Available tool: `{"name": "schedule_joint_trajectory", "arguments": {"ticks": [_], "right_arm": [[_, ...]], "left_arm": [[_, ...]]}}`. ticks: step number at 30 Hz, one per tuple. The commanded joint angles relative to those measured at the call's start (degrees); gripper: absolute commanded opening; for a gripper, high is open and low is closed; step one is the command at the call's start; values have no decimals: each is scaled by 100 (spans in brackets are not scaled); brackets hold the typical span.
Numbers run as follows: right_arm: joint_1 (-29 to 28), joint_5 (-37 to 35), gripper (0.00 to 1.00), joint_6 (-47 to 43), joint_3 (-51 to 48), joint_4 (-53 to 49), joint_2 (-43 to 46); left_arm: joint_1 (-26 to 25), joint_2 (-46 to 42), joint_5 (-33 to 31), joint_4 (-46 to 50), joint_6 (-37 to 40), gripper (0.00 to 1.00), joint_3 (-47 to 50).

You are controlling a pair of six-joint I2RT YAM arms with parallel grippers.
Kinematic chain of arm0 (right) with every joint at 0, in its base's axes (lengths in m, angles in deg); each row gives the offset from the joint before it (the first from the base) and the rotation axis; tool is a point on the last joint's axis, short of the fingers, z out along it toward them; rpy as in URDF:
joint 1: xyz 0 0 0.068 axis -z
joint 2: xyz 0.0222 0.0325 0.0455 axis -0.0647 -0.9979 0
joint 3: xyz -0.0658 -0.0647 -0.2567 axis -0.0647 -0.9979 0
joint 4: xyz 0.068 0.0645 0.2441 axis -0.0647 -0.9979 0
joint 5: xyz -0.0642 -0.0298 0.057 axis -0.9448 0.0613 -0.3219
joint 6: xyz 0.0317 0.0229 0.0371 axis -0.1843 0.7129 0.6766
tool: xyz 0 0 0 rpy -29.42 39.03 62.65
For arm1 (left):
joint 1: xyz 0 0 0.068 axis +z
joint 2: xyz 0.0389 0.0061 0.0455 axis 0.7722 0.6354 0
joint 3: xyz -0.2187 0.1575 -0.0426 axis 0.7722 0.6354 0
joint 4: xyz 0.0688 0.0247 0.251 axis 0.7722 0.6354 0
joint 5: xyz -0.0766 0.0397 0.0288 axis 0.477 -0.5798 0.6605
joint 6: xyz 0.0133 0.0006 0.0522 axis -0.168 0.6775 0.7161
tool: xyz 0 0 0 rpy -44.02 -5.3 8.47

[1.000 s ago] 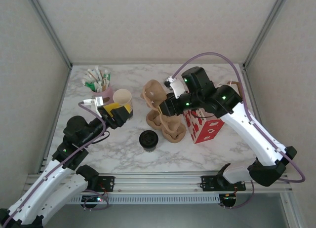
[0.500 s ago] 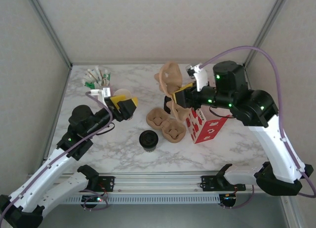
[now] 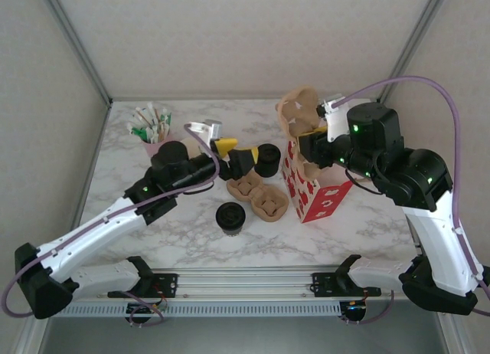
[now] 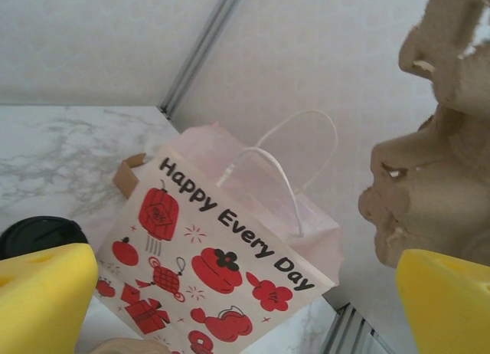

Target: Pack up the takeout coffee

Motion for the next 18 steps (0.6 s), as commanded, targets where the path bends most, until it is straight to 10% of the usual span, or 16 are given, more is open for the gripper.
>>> {"name": "schedule_joint_trajectory", "arguments": {"ticks": [1, 9, 18], "right_arm": [[203, -939, 36, -35, 173, -299, 22], [876, -843, 35, 161, 161, -611, -129], [1402, -210, 35, 221, -62, -618, -172]], "left_arm": [[-183, 294, -147, -252, 176, 100, -364], [-205, 1700, 412, 151, -429, 93, -1554], [-196, 3040, 1133, 766, -750, 62, -2888]]}}
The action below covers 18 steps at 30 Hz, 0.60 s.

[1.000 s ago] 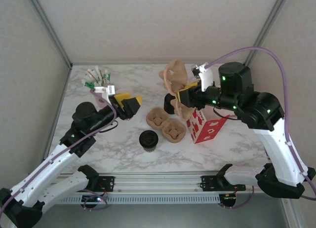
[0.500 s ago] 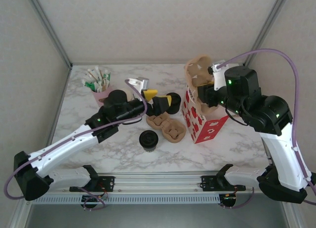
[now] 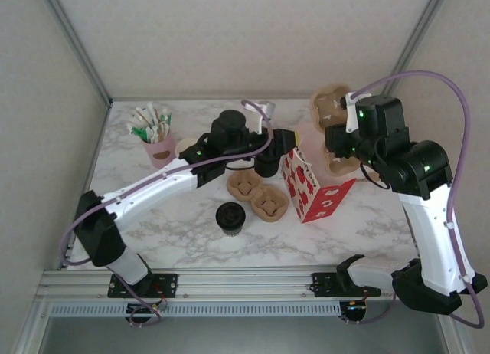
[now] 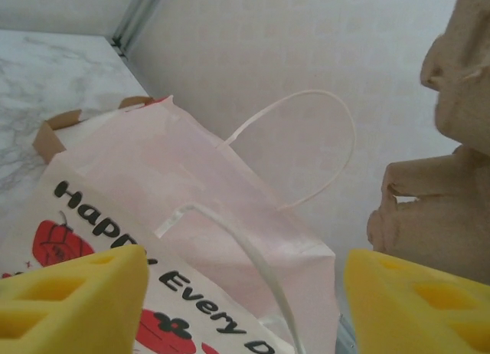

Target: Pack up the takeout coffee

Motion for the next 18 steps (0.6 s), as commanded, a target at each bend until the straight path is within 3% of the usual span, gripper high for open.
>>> {"name": "schedule_joint_trajectory", "arguments": {"ticks": [1, 9, 18], "right_arm": [[114, 277, 35, 111, -81, -57, -4], [188, 713, 35, 129, -47, -77, -110], [412, 1758, 35, 160, 184, -87, -495]], "left_arm": [[-28, 227, 381, 308, -156, 59, -421], [-28, 120, 259, 400, -150, 16, -243], [-10, -277, -197, 449, -73, 1, 263]]}}
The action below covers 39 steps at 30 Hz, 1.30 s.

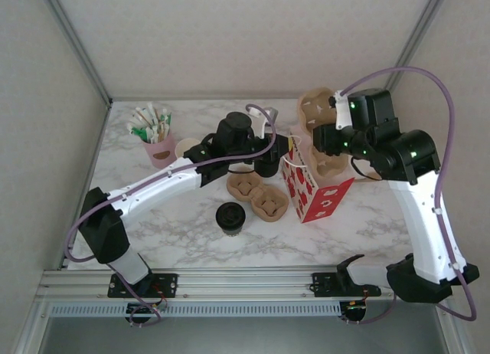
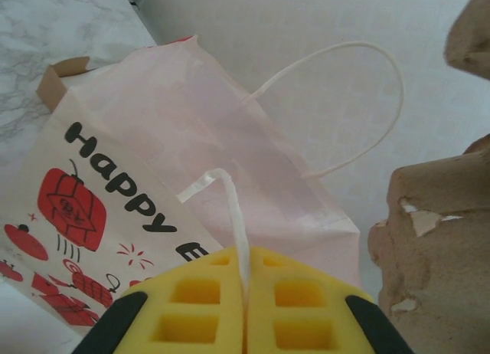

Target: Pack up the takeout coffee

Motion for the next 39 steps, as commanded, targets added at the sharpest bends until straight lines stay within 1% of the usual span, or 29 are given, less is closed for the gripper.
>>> {"name": "schedule_joint_trajectory", "arguments": {"ticks": [1, 6, 9, 16, 20, 26, 33, 39], "right_arm": [[201, 648, 35, 77, 192, -72, -148], [604, 1510, 34, 63, 58, 56, -316], [826, 1909, 34, 24, -20, 88, -402], [1207, 2393, 34, -94, -185, 82, -646], [1298, 2414, 33, -164, -342, 66, -744], [1446, 2242, 33, -286, -550, 5, -785], [1660, 2135, 33, -321, -569, -34, -803], [1720, 2010, 33, -323, -672, -26, -811]], "left_arm": [[-5, -342, -289, 65, 103, 0, 171], [23, -447, -334, 8, 95, 0, 368], [32, -459, -340, 4, 104, 0, 387], [49, -487, -353, 14, 139, 0, 408], [58, -486, -367, 23, 139, 0, 412], [78, -495, -392, 18, 130, 0, 411], [72, -471, -403, -3, 95, 0, 426], [76, -460, -417, 12, 95, 0, 417]]}}
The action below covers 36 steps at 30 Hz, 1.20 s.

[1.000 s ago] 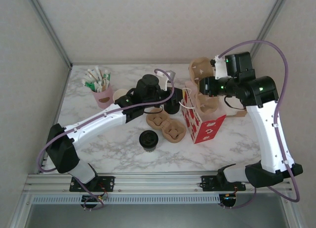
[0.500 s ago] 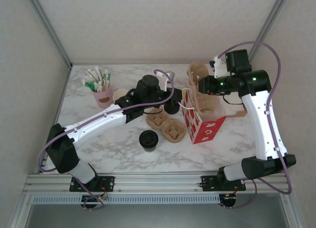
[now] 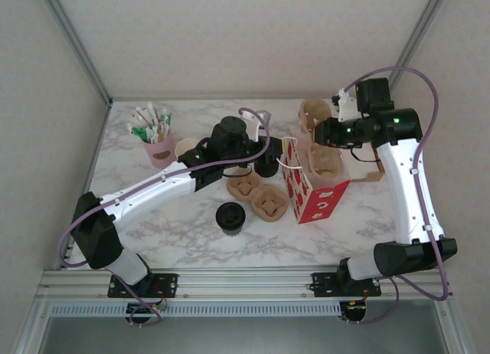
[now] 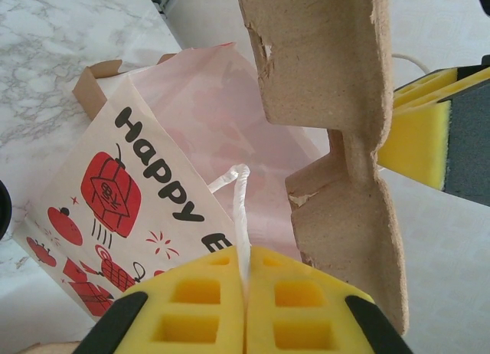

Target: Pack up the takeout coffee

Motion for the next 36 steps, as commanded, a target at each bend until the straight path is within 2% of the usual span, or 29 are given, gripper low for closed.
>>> {"name": "schedule_joint_trajectory", "arguments": {"ticks": [1, 15, 36], "right_arm": [[35, -173, 33, -105, -100, -60, -28], [-76, -500, 33, -149, -412, -187, 40], [-723, -1527, 32, -12, -654, -386, -298]], "left_arm": [[56, -155, -117, 19, 71, 0, 47], [60, -115, -197, 63, 53, 0, 13], [56, -98, -304, 87, 36, 0, 13]]}}
